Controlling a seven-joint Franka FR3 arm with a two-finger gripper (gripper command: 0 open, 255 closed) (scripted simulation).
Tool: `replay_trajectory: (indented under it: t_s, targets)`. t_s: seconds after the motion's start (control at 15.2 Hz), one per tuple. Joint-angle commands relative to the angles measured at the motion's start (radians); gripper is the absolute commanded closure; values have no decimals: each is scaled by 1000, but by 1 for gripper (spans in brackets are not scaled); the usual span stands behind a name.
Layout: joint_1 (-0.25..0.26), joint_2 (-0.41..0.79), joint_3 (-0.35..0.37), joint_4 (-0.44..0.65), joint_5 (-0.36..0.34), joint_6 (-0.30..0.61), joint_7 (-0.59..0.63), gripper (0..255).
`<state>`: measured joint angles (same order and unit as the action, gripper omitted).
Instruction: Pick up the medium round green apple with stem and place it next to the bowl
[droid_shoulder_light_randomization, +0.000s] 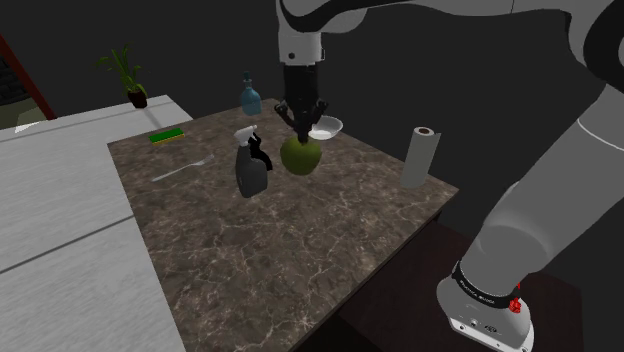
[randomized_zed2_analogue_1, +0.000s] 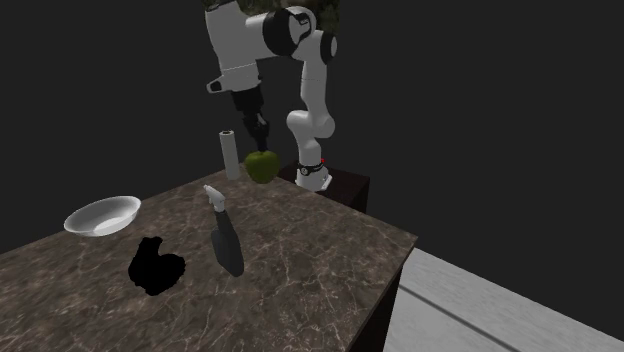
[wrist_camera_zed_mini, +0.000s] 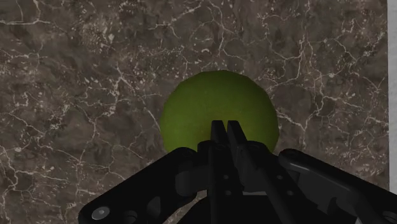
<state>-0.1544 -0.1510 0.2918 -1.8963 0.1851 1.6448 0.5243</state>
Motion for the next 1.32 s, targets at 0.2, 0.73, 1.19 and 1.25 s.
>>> replay_trajectory:
  t_s: [0.2, 0.73, 1.19, 1.25]
  targets:
    - [-50, 70, -58, 79, -37, -26, -98, 255]
    - [-126, 220, -136, 261, -86, -79, -240, 255]
    - [-180, 368, -181, 445, -113, -126, -336, 255]
    - [-180, 365, -182, 428, -113, -111, -337, 255]
